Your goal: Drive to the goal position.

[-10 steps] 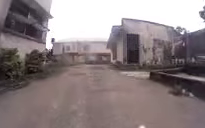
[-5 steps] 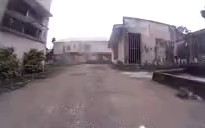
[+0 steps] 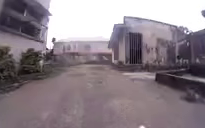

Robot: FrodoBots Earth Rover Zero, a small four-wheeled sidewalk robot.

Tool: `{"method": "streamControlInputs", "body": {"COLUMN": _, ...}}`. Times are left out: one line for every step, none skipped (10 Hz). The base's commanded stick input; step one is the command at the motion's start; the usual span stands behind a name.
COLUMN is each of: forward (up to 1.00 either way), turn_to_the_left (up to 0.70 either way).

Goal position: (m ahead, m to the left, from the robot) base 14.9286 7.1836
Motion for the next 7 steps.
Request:
{"method": "streamControlInputs", "body": {"forward": 0.3, "turn_to_the_left": 0.0}}
{"method": "streamControlInputs", "body": {"forward": 0.3, "turn_to_the_left": 0.0}}
{"method": "streamControlInputs", "body": {"forward": 0.3, "turn_to_the_left": 0.0}}
{"method": "streamControlInputs", "body": {"forward": 0.3, "turn_to_the_left": 0.0}}
{"method": "streamControlInputs", "body": {"forward": 0.3, "turn_to_the_left": 0.0}}
{"method": "streamControlInputs", "body": {"forward": 0.3, "turn_to_the_left": 0.0}}
{"method": "streamControlInputs", "body": {"forward": 0.3, "turn_to_the_left": 0.0}}
